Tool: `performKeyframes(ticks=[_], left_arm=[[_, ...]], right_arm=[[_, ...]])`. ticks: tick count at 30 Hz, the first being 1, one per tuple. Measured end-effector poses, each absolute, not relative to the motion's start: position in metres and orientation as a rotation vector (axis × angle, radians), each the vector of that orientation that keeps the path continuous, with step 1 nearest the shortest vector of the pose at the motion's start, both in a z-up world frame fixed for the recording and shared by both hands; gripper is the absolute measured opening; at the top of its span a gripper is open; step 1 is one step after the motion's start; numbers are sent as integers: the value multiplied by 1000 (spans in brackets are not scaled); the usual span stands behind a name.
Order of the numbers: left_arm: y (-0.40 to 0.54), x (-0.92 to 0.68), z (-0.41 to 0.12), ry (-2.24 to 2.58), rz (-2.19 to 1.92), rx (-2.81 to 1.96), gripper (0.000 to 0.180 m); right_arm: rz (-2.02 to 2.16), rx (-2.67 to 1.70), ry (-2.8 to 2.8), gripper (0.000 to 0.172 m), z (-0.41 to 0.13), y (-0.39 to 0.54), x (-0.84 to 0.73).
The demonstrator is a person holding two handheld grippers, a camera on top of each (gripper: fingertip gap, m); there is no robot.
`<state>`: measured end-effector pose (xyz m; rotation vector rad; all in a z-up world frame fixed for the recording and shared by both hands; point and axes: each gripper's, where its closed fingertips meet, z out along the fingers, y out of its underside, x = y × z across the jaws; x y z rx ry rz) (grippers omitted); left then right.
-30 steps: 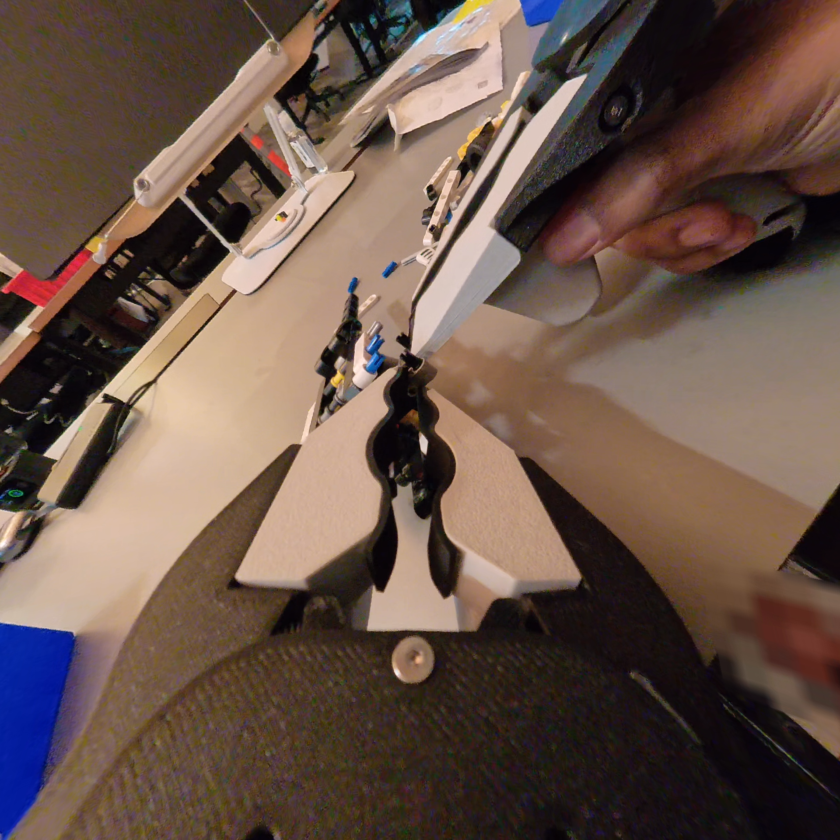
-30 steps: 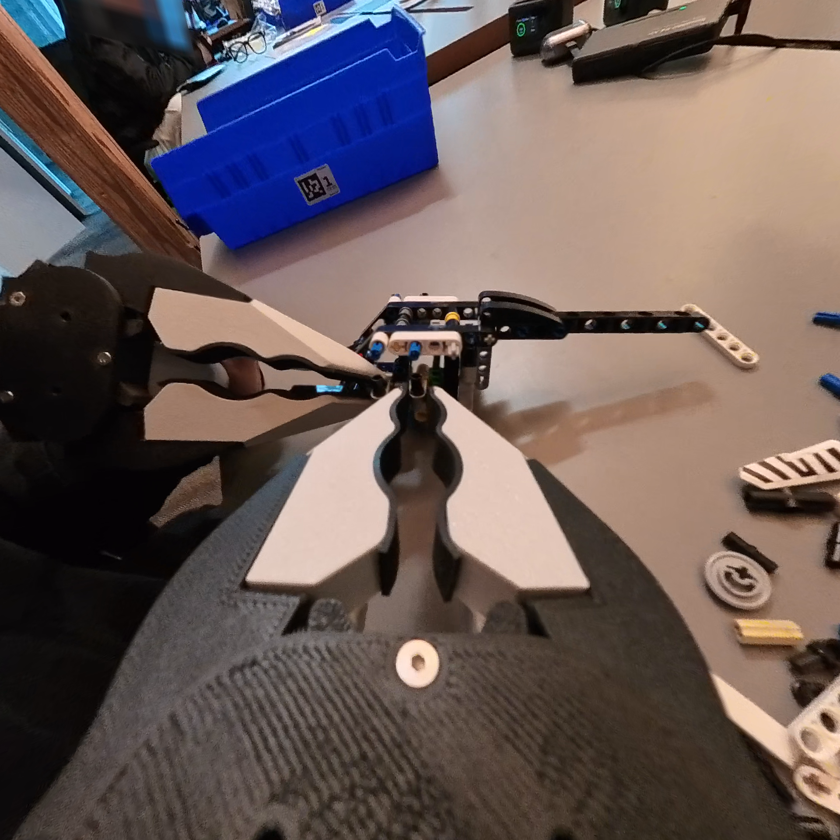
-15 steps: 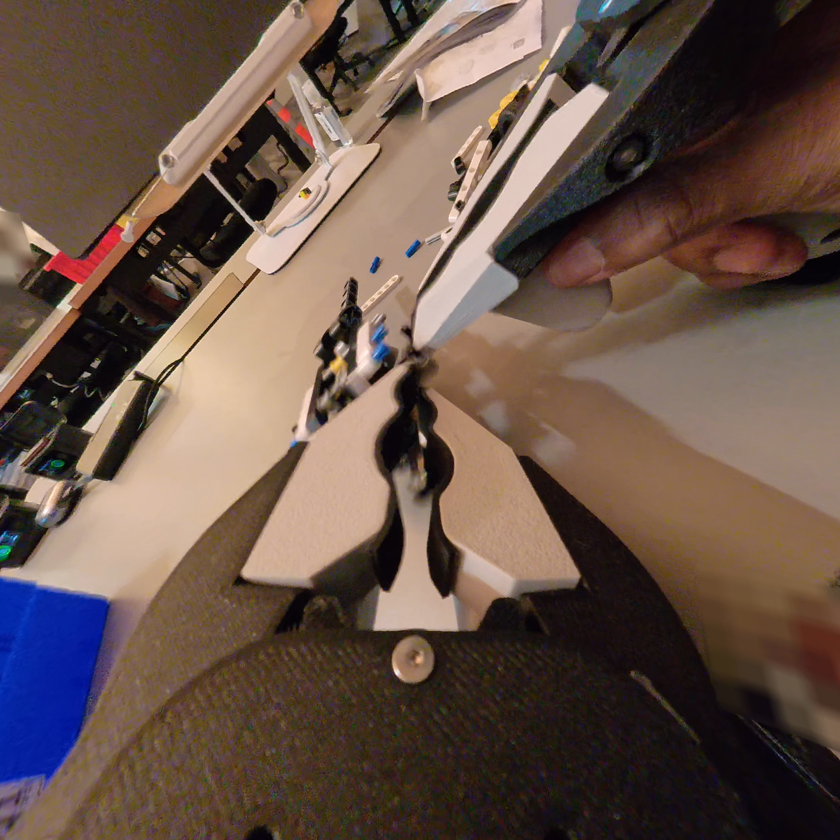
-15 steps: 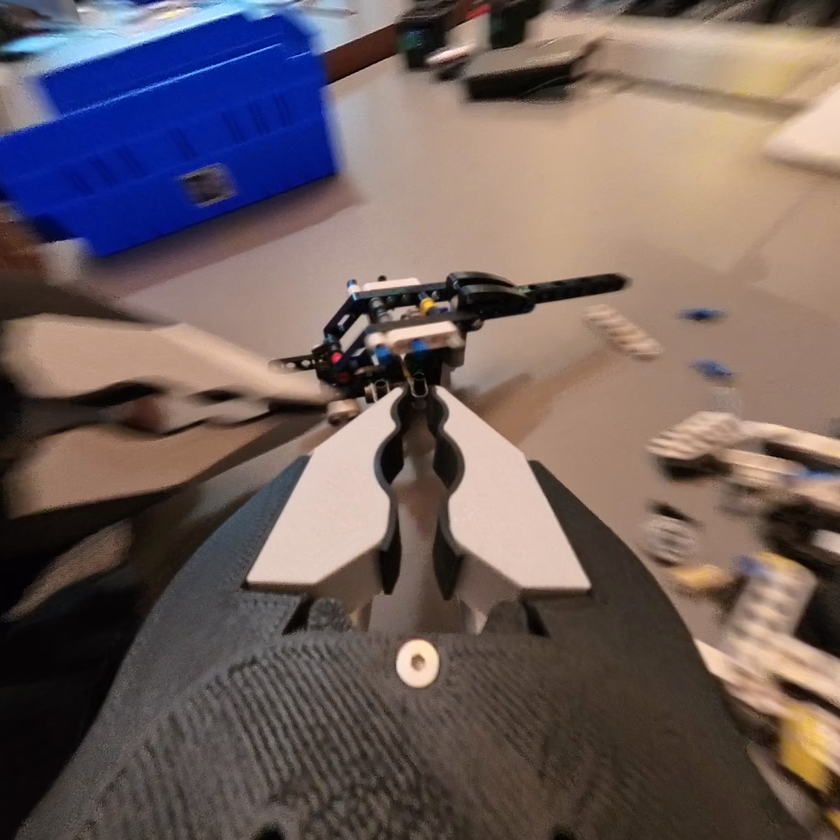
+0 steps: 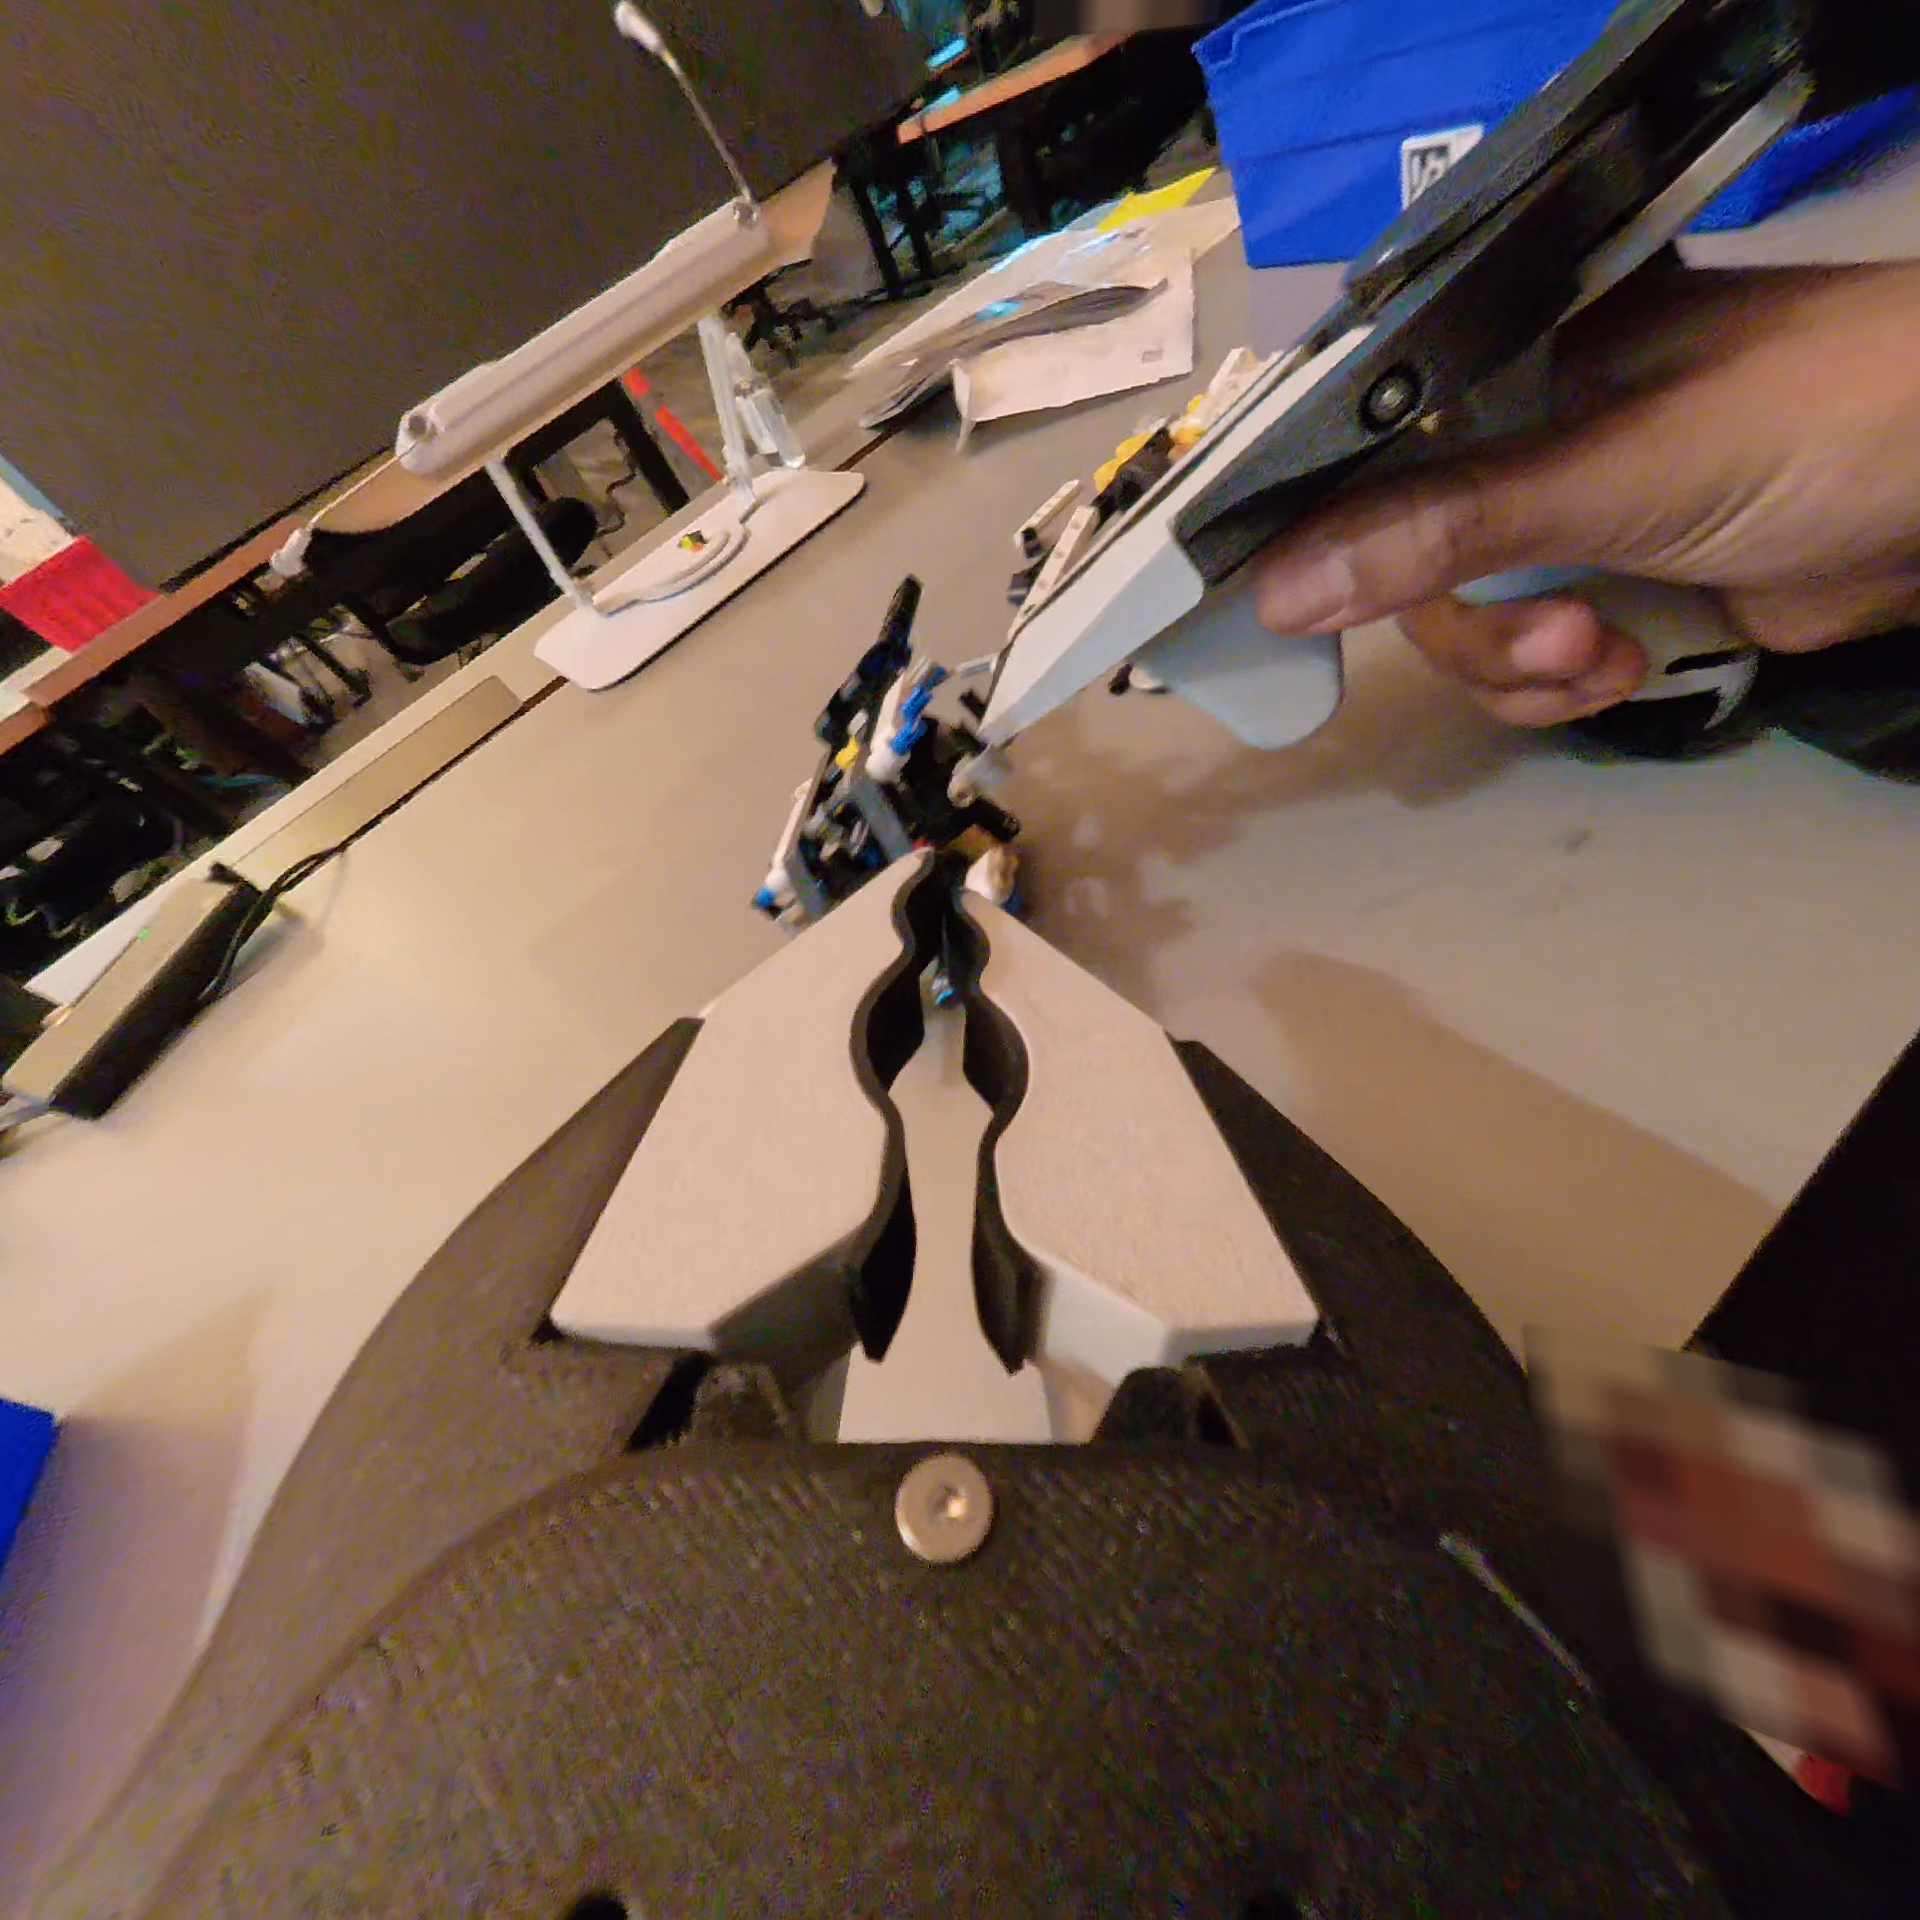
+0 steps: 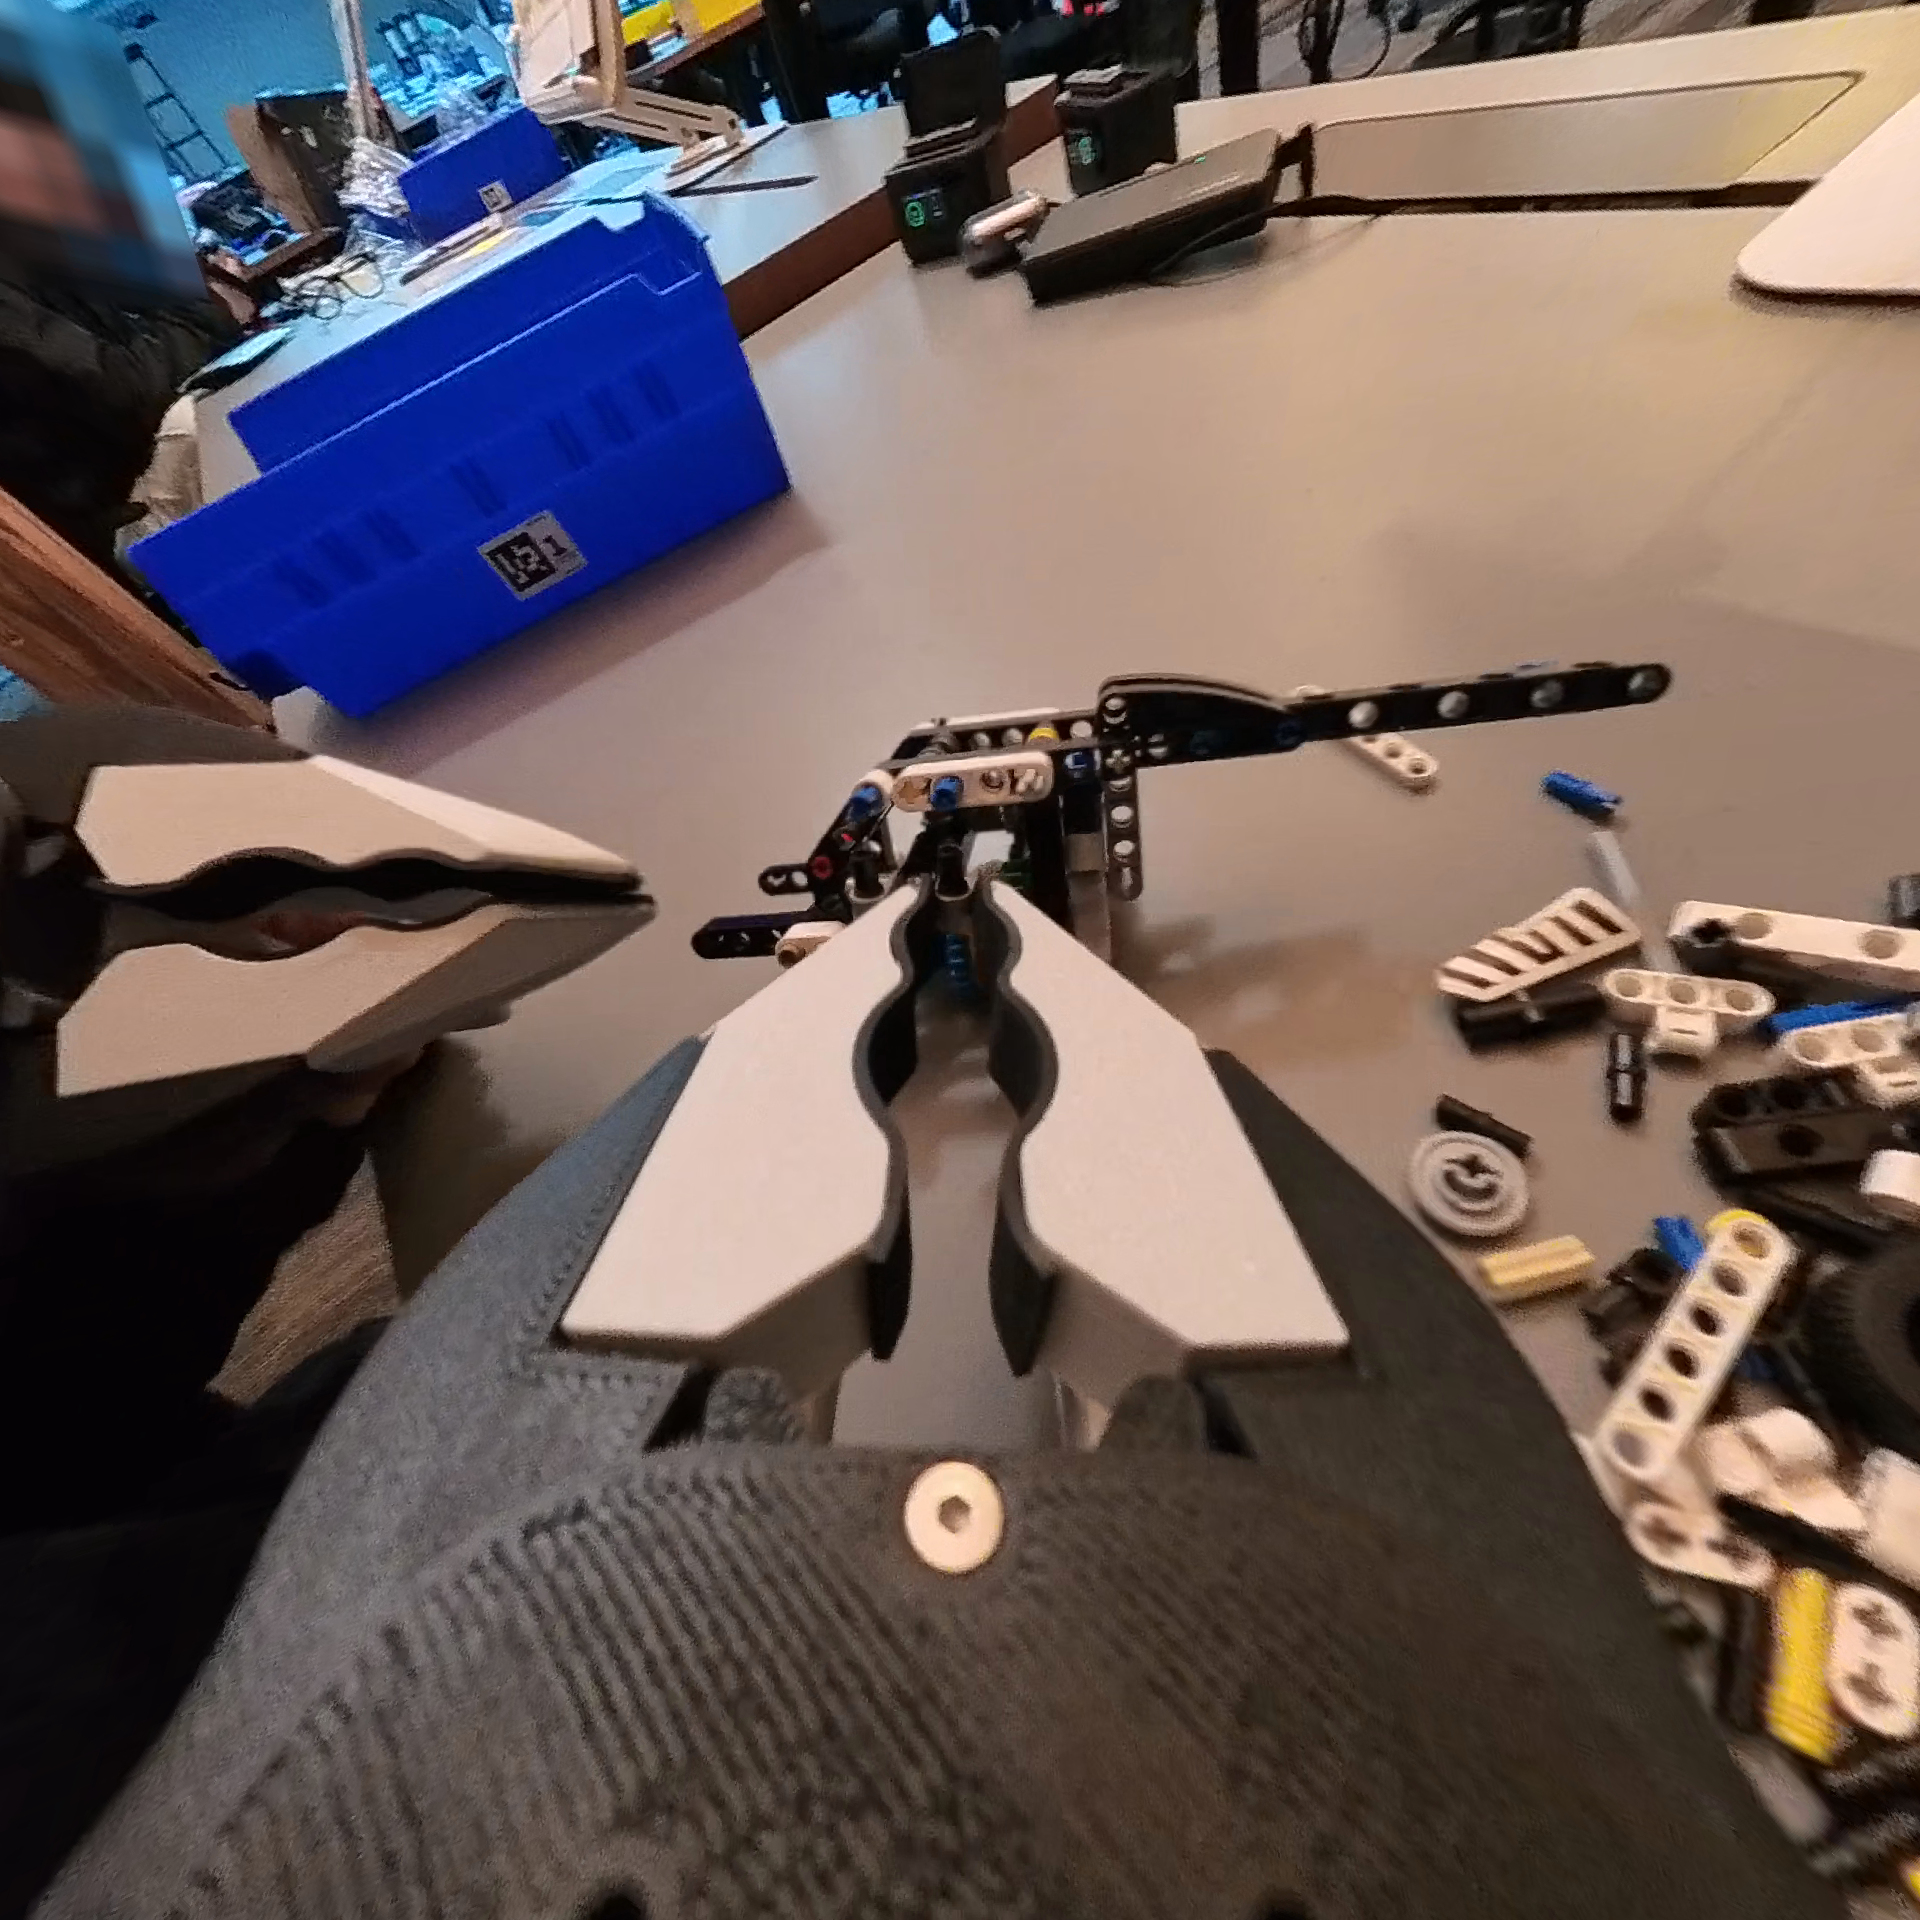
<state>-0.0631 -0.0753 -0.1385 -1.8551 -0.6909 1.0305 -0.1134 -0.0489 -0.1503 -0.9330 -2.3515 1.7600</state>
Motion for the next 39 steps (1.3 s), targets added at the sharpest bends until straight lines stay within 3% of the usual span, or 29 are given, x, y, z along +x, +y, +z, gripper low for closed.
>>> performKeyframes(ticks=[8, 26, 39], left_arm=[[-63, -69, -153, -676, 1001, -1966, 16], [-70, -67, -149, -474, 1267, -2007, 7], [-75, -73, -151, -549, 1337, -2029, 6]], right_arm=[[1823, -853, -2443, 5, -148, -68, -92], [2028, -881, -2586, 4, -146, -77, -73], [1773, -768, -2430, 4, -148, -81, -82]])
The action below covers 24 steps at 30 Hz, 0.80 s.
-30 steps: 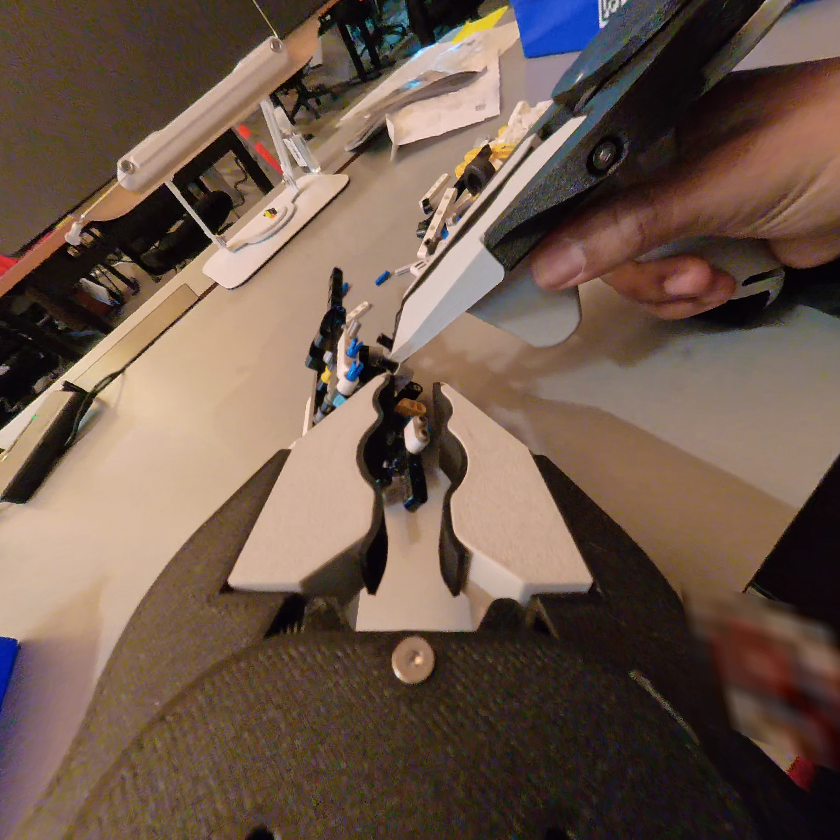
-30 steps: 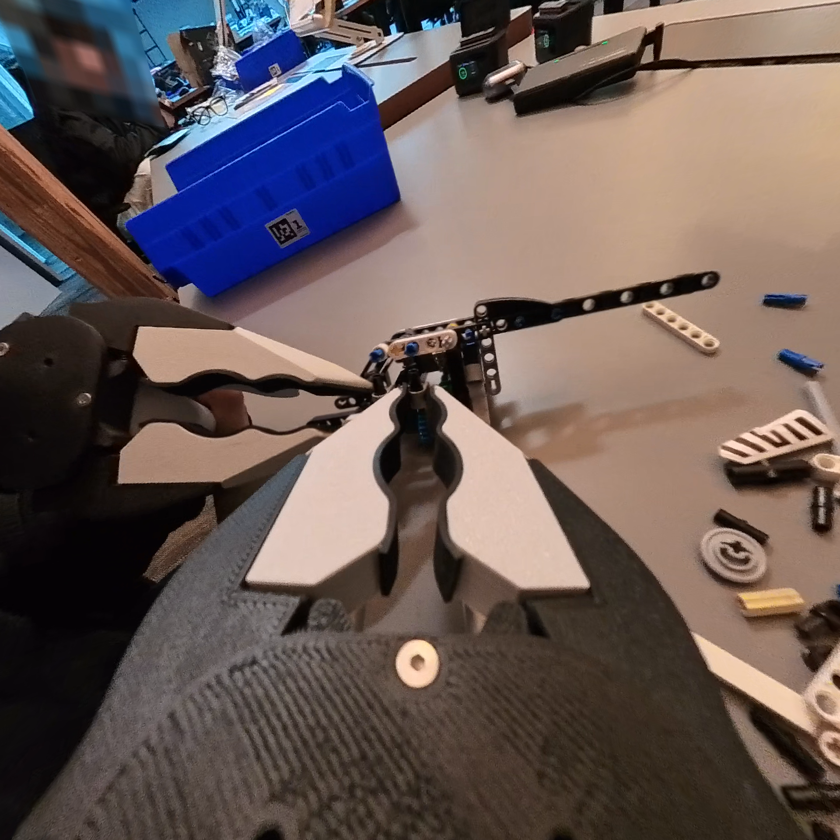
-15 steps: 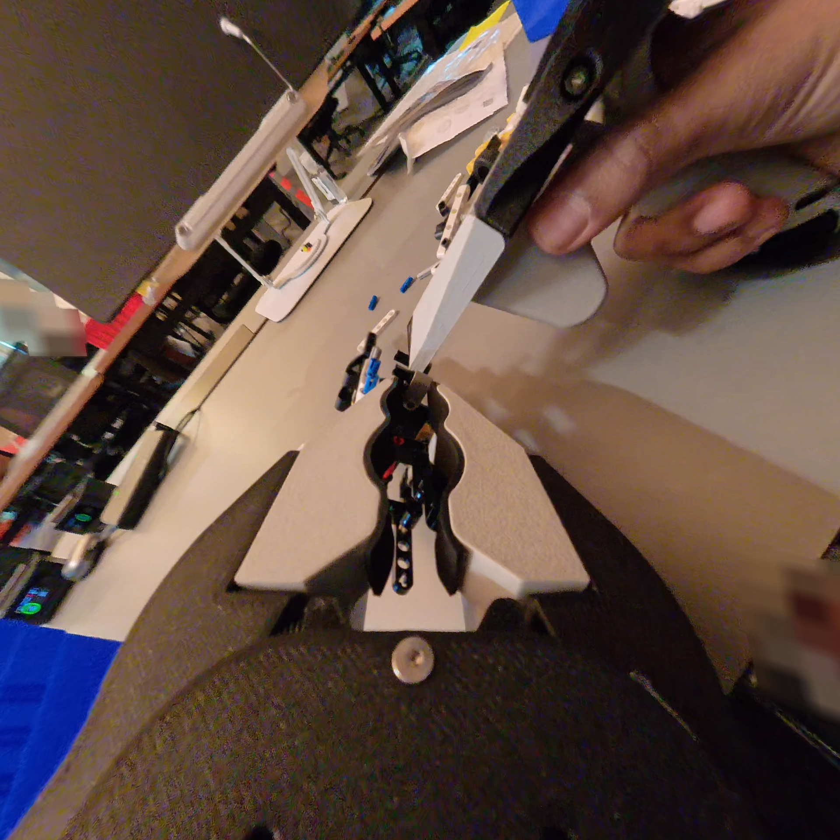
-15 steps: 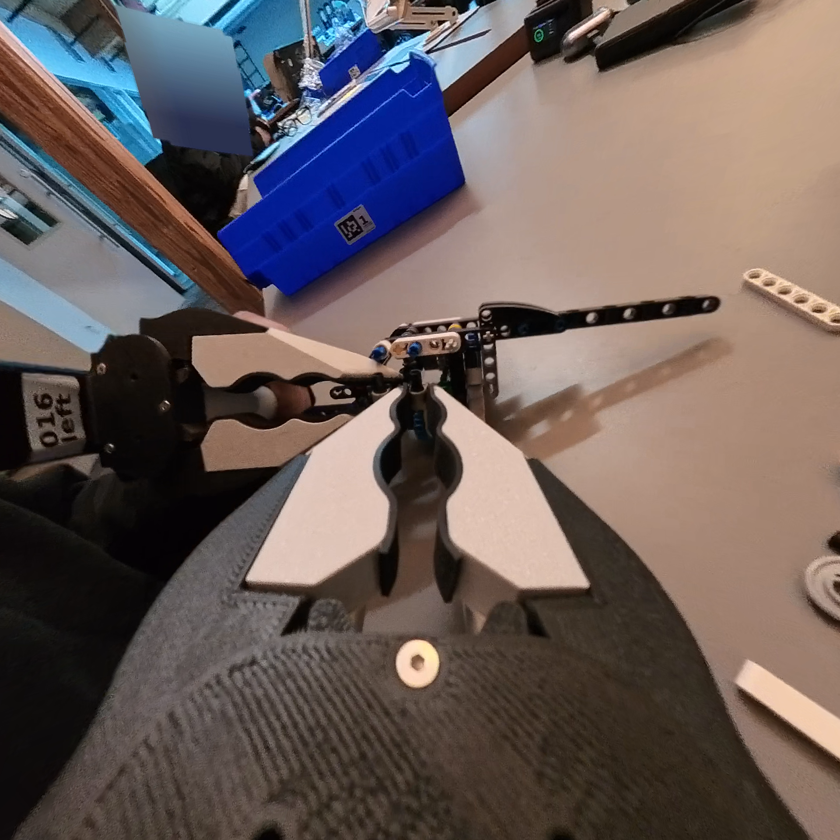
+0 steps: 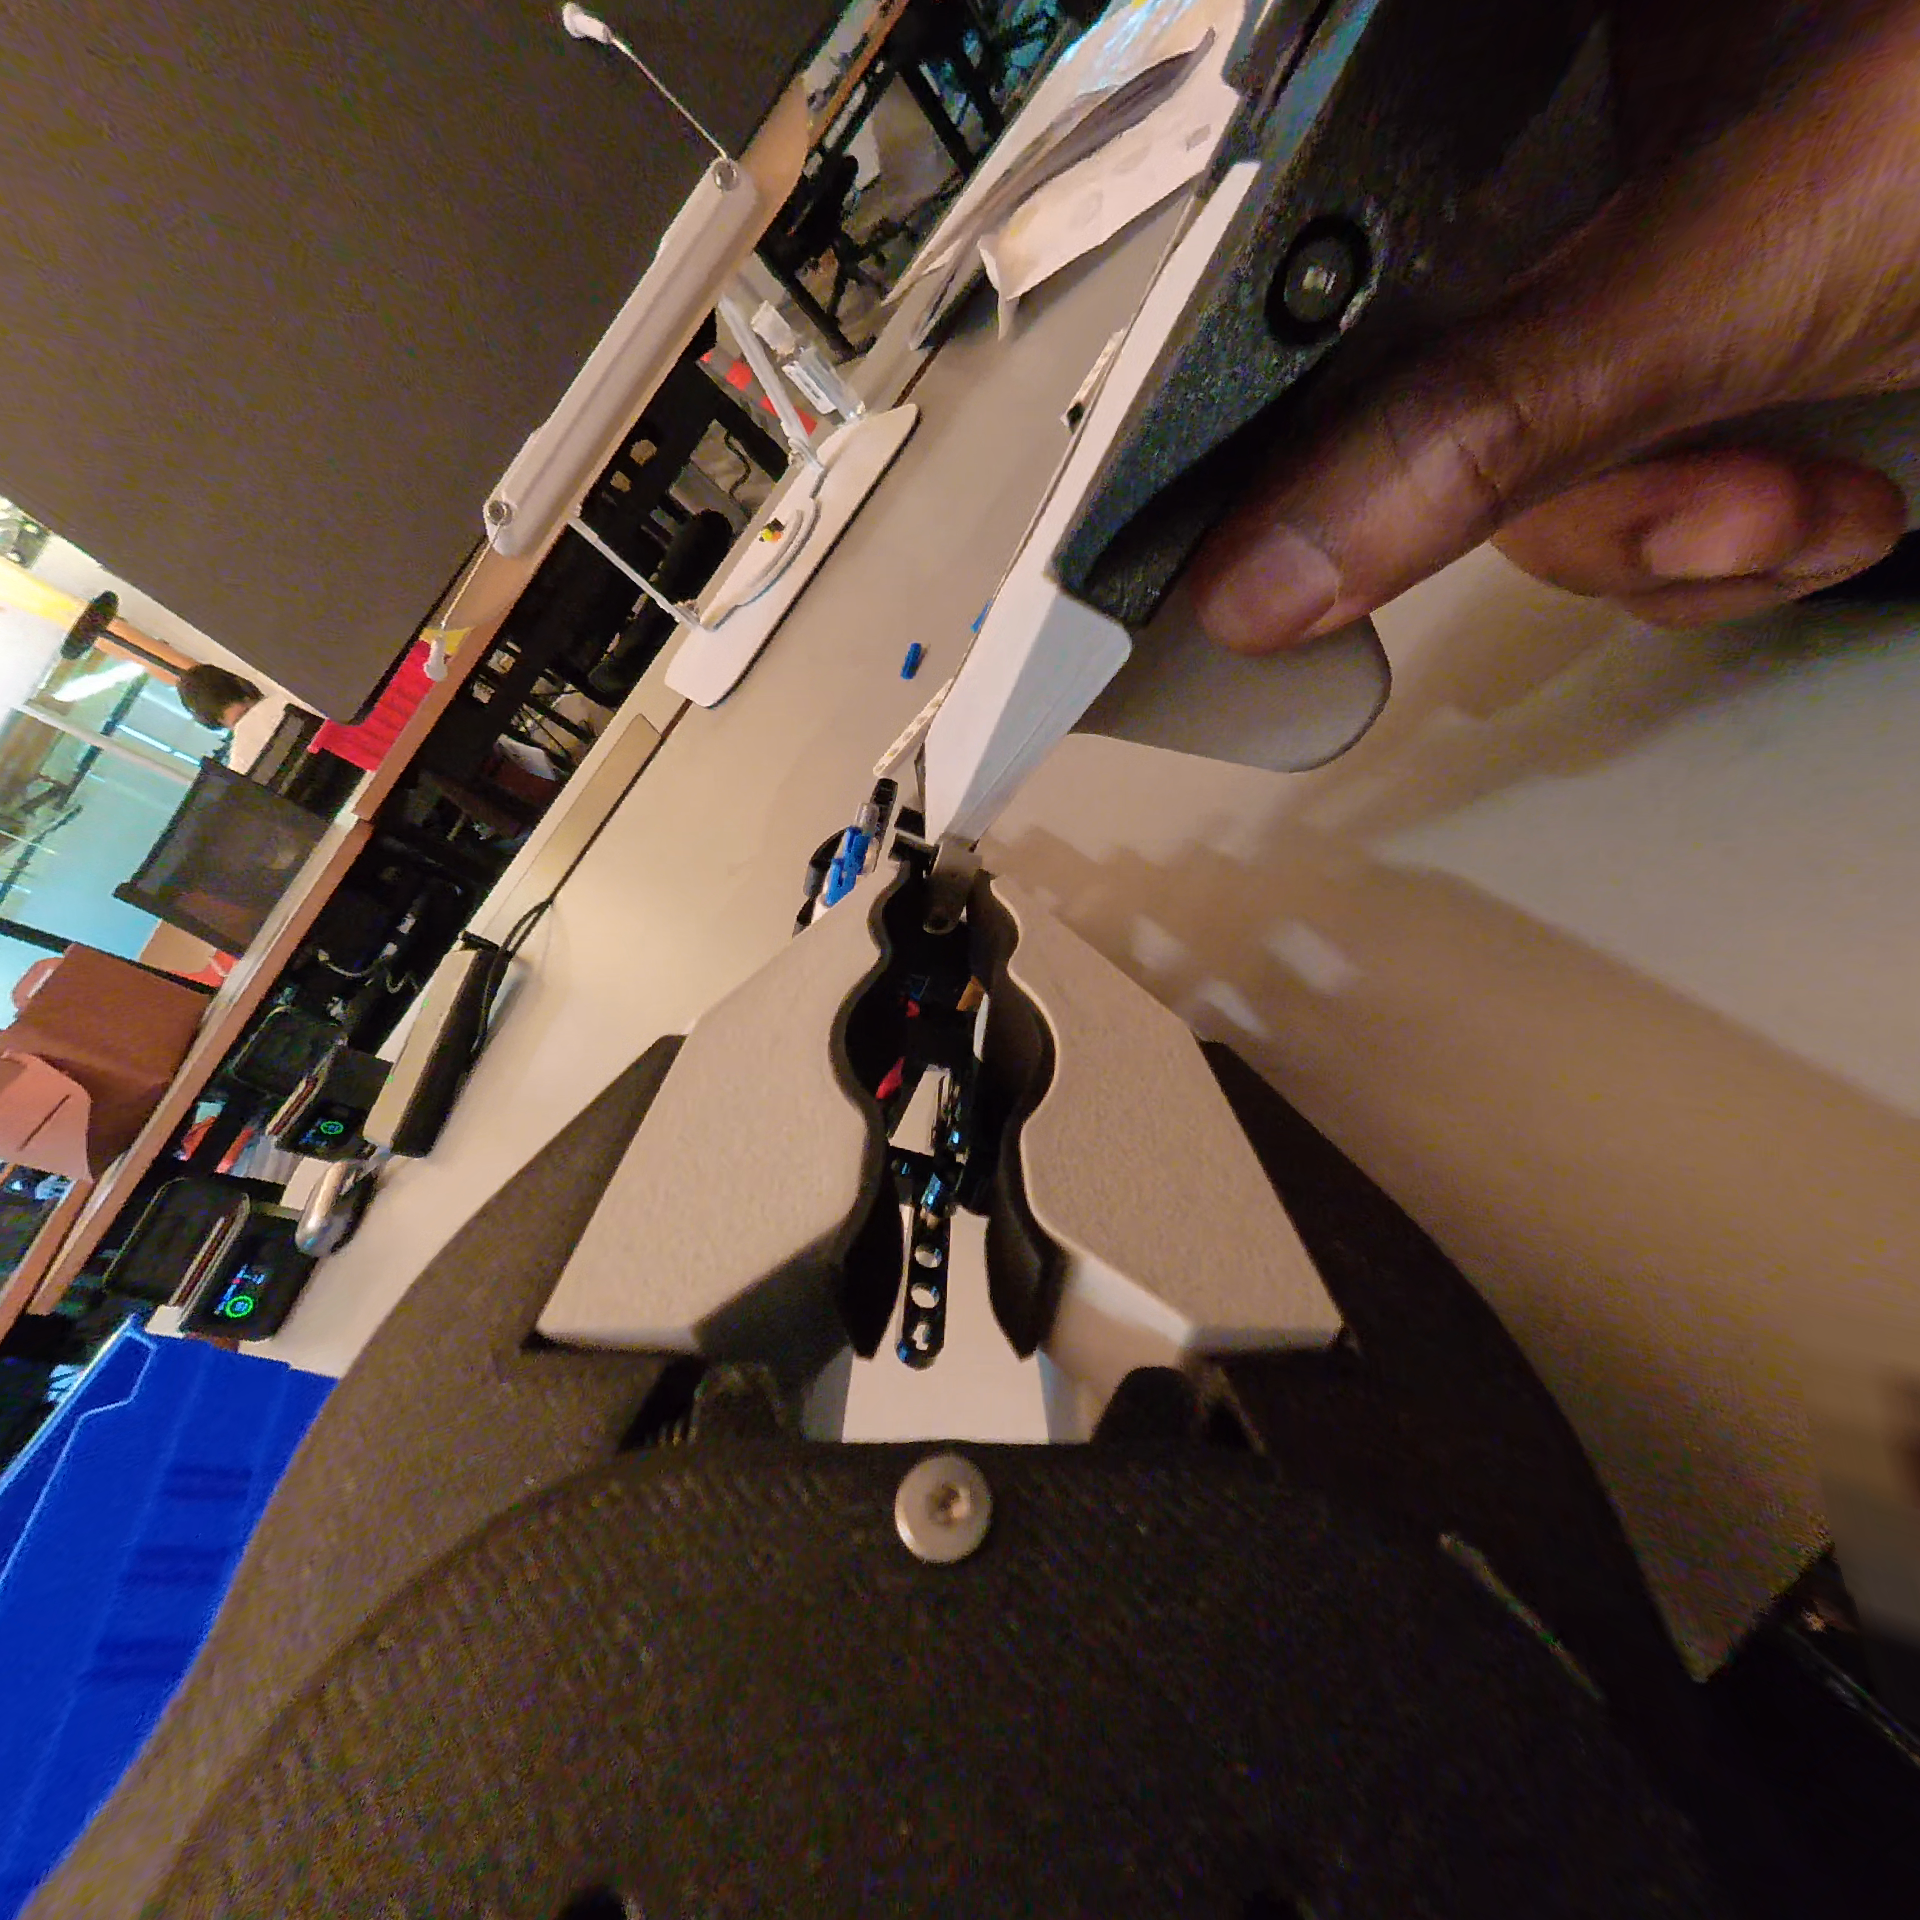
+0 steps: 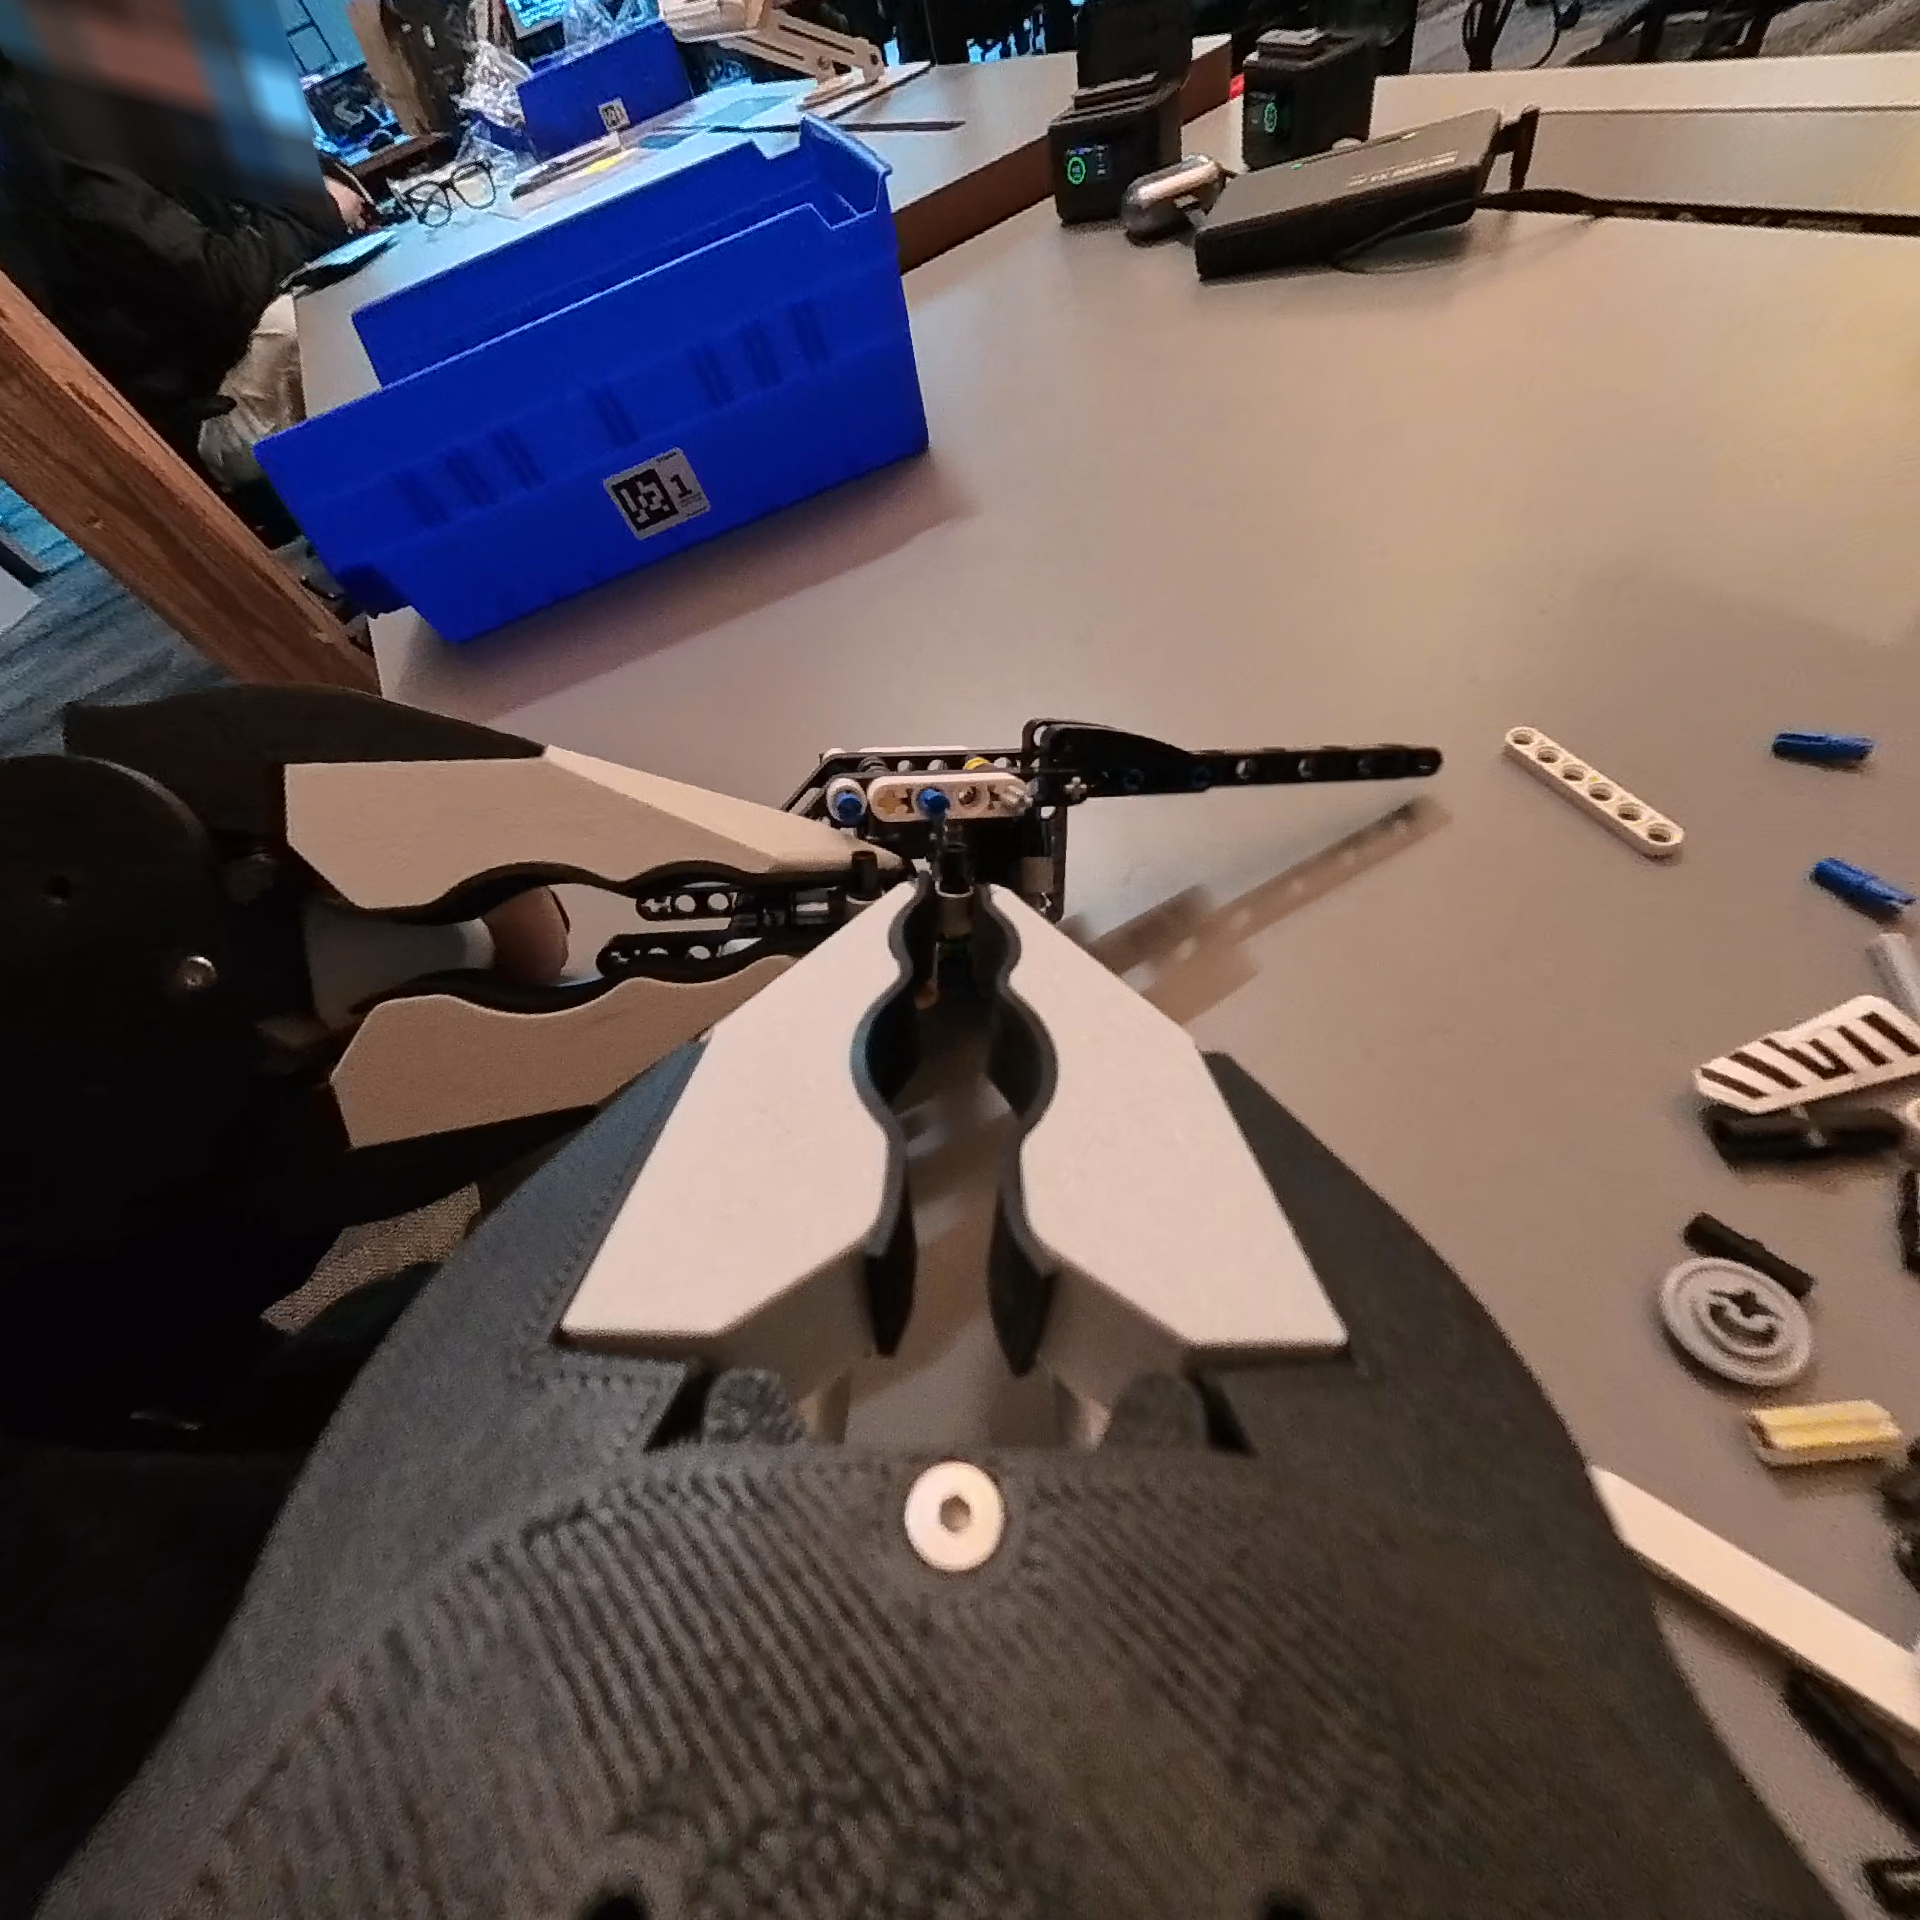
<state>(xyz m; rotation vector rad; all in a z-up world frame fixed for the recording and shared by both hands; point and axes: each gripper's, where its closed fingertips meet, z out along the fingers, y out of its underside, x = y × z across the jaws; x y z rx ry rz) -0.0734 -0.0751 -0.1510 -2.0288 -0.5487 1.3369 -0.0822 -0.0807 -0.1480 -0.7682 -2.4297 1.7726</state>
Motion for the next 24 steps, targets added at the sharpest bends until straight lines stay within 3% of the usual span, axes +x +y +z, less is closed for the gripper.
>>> performKeyframes(ticks=[24], left_arm=[[-84, -72, -152, -600, 1271, -1991, 8]], right_arm=[[1791, -729, -2412, 4, -146, -88, -80]])
